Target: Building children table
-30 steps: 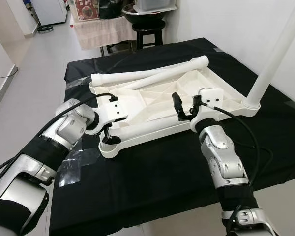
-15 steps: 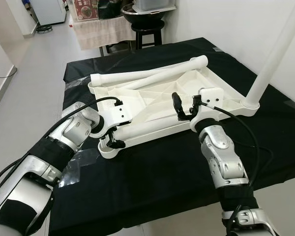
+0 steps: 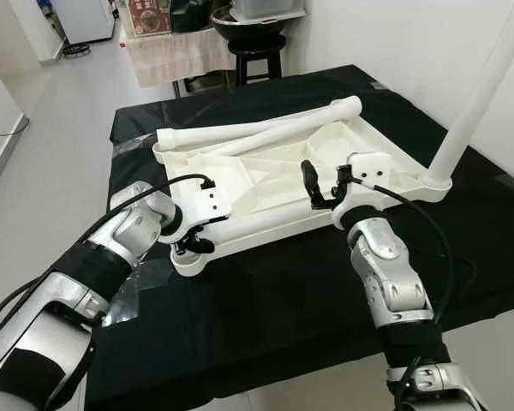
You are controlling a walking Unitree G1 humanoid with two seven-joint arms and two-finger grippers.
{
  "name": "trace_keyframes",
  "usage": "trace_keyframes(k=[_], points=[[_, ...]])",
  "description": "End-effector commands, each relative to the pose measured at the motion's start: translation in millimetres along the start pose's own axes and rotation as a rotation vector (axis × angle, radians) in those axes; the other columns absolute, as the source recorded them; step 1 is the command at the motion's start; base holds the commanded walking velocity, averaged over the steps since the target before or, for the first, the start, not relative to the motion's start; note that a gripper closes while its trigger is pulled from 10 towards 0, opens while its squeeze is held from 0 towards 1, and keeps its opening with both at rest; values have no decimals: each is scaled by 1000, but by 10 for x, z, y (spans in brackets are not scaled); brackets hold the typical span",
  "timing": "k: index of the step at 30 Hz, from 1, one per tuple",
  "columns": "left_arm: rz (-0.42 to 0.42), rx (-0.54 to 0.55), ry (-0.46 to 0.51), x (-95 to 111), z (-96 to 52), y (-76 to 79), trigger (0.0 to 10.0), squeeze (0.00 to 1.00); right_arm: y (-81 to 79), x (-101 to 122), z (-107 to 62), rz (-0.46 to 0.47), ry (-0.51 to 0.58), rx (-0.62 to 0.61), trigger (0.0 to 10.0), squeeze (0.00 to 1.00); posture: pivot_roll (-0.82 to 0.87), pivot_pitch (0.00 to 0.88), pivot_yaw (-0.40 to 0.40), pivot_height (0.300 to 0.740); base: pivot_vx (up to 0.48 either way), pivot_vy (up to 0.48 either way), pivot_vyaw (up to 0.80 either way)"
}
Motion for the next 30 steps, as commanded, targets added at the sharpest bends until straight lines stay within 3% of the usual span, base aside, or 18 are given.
trace_keyframes(k=[1, 6, 7, 8, 9, 11, 12, 15, 16, 17, 21, 24, 27, 28, 29, 30], points=[[-19, -35, -34, -112, 56, 86, 0, 0, -10, -28, -25, -5, -7, 0, 10000, 0, 23, 69, 50, 740, 0, 0, 0], [-25, -30, -31, -123, 60, 92, 0, 0, -11, -28, -25, -5, -6, -1, 10000, 0, 22, 69, 49, 740, 0, 0, 0], [-30, -21, -29, -126, 57, 81, 275, 0, -10, -26, -24, -4, -6, -2, 10000, 0, 22, 69, 49, 740, 0, 0, 0], [-36, -6, -24, -128, 48, 60, 1176, 0, -10, -25, -25, -4, -5, -2, 10000, 0, 20, 66, 52, 740, 0, 0, 0], [-36, -6, -24, -128, 48, 60, 1176, 0, -10, -25, -25, -4, -5, -2, 10000, 0, 20, 66, 52, 740, 0, 0, 0], [-64, 50, 14, -101, 10, -24, 6667, 0, -8, -15, -25, -3, -2, -3, 10000, 0, 20, 66, 52, 740, 0, 0, 0], [-81, 78, 40, -77, -16, -70, 10000, 0, -7, -6, -23, -2, 1, -3, 10000, 0, 20, 66, 52, 740, 0, 0, 0], [-110, 117, 110, 2, -96, -149, 10000, 0, -3, 20, -15, 15, 9, -4, 10000, 0, 19, 61, 49, 740, 0, 0, 0], [-136, 155, 157, 55, -155, -216, 10000, 0, 12, 45, -7, 74, 17, -10, 10000, 0, 19, 61, 49, 740, 0, 0, 0], [-136, 155, 157, 55, -155, -216, 10000, 0, 12, 45, -7, 74, 17, -10, 10000, 0, 19, 61, 49, 740, 0, 0, 0], [-210, 342, 273, 148, -342, -489, 10000, 0, 77, 255, 27, 369, 88, 32, 10000, 0, 17, 63, 50, 740, 0, 0, 0], [-228, 385, 298, 154, -375, -544, 10000, 0, 61, 325, 25, 448, 108, 86, 10000, 0, 15, 64, 50, 740, 0, 0, 0], [-216, 446, 447, 251, -458, -611, 10000, 0, -69, 494, -61, 556, 149, 315, 10000, 0, 8, 66, 54, 740, 0, 0, 0], [-205, 429, 565, 338, -506, -587, 10000, 0, -108, 554, -102, 574, 171, 406, 10000, 0, 7, 66, 53, 740, 0, 0, 0], [-205, 429, 565, 338, -506, -587, 10000, 0, -108, 554, -102, 574, 171, 406, 10000, 0, 7, 66, 53, 740, 0, 0, 0], [-208, 387, 669, 405, -550, -546, 10000, 0, -135, 584, -122, 580, 179, 471, 10000, 0, 3, 66, 52, 740, 0, 0, 0]])
Point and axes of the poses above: a point about 5 cm out from each wrist's last joint towards the gripper, its own z axis pointing out of the wrist towards the gripper, its own x axis along the axis of the wrist's last joint, y = z × x, the point moved 1 cm from there along z, pointing out of the wrist towards the gripper, and after that the axes turned 1 degree about z, right-handed, at the moved point
